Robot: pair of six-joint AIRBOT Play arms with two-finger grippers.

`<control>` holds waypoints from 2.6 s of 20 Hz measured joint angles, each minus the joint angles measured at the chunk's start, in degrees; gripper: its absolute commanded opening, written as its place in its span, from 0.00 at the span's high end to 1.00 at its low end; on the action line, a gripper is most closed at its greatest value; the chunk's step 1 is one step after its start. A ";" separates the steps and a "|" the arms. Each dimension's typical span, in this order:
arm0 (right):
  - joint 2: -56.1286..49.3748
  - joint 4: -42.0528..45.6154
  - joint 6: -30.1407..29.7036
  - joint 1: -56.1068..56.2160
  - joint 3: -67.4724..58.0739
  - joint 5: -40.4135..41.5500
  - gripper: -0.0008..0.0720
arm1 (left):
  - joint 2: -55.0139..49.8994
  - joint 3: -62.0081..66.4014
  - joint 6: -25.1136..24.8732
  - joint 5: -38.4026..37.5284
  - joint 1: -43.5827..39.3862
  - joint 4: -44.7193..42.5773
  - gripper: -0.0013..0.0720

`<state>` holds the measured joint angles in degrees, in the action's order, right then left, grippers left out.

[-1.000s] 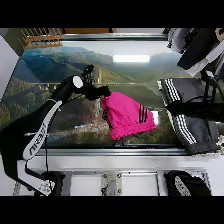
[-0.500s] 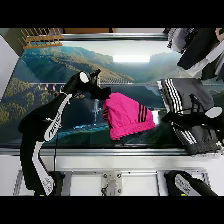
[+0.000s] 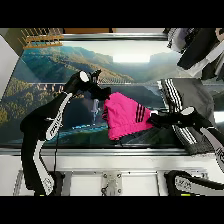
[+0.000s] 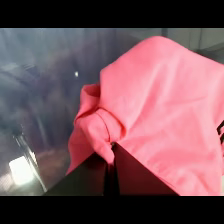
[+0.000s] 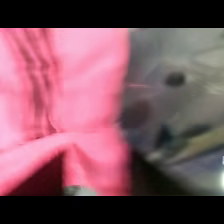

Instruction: Fold the clothes and pants, and hang the long-sleeved shirts on hangers.

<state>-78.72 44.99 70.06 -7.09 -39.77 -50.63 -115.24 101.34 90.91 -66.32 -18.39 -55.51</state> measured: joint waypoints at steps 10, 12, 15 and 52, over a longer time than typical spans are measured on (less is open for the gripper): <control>8.87 0.70 1.38 2.64 -27.89 -17.11 0.96 | 31.98 -5.14 -0.31 -8.96 -0.68 -18.86 0.98; 11.72 0.92 3.48 3.61 -31.85 -19.65 0.96 | 42.80 -12.02 1.07 -10.93 -3.82 -21.59 0.98; 14.19 2.67 5.25 5.95 -34.45 -23.61 0.96 | 56.87 -25.55 4.44 -11.06 -11.02 -23.82 0.25; 14.27 11.50 9.22 12.11 -37.66 -27.12 0.96 | 13.46 -22.75 -11.32 0.70 12.72 10.21 0.98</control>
<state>-64.45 56.49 79.29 5.02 -77.43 -77.76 -101.78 78.59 79.59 -65.63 -5.67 -45.30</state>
